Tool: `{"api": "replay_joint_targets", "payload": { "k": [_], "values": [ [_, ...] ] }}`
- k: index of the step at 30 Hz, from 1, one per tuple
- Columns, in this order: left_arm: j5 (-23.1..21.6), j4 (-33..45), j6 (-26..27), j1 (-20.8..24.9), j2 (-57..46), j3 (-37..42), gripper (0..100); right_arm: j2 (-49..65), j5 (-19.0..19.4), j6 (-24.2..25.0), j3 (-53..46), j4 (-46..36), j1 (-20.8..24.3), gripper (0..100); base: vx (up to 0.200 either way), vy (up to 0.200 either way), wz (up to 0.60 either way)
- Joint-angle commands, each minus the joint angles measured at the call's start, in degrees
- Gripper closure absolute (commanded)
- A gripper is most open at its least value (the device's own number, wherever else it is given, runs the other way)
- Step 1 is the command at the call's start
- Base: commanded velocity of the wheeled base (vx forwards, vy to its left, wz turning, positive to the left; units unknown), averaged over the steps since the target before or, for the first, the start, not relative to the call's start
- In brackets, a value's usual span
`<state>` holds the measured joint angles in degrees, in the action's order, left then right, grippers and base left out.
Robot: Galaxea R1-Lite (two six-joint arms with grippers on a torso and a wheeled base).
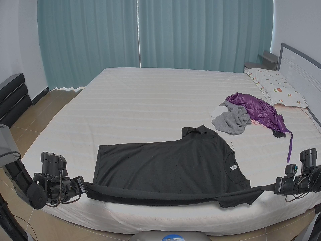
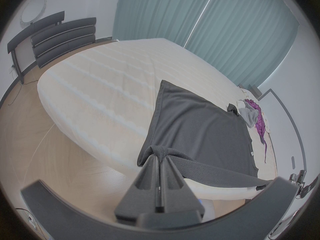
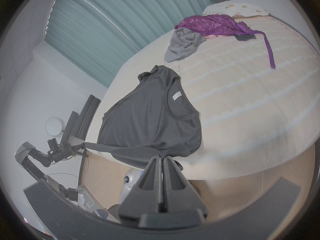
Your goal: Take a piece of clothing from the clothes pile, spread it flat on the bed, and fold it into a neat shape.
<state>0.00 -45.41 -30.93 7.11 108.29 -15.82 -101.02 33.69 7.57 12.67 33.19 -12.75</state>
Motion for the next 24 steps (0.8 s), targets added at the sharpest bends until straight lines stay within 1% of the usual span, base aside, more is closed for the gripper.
{"api": "replay_joint_targets", "payload": {
  "k": [1, 11, 17, 23, 24],
  "values": [
    [0.3, -0.1, -0.1, 0.2, -0.2, -1.2, 100, -0.1, -0.6, 0.3, 1.1, 0.0, 1.6, 100, 0.0, 0.0, 0.0],
    [0.8, 0.0, 0.0, 0.1, -0.3, -1.2, 100, 0.1, -1.1, 0.5, 1.2, 0.0, 1.9, 100, 0.0, 0.0, 0.0],
    [0.7, -0.1, -0.2, 0.2, 1.6, -2.5, 100, -1.5, -1.2, 0.5, 3.2, 0.0, 2.3, 100, 0.0, 0.0, 0.0],
    [0.8, -0.1, -0.3, 0.1, 5.7, -5.4, 100, -5.9, -1.4, 0.7, 6.8, -0.1, 3.5, 100, 0.0, 0.0, 0.0],
    [0.8, -0.1, -0.4, 0.0, 6.8, -6.2, 100, -7.7, -2.2, 0.7, 8.0, 0.0, 4.1, 100, 0.0, 0.0, 0.0]
  ]
}}
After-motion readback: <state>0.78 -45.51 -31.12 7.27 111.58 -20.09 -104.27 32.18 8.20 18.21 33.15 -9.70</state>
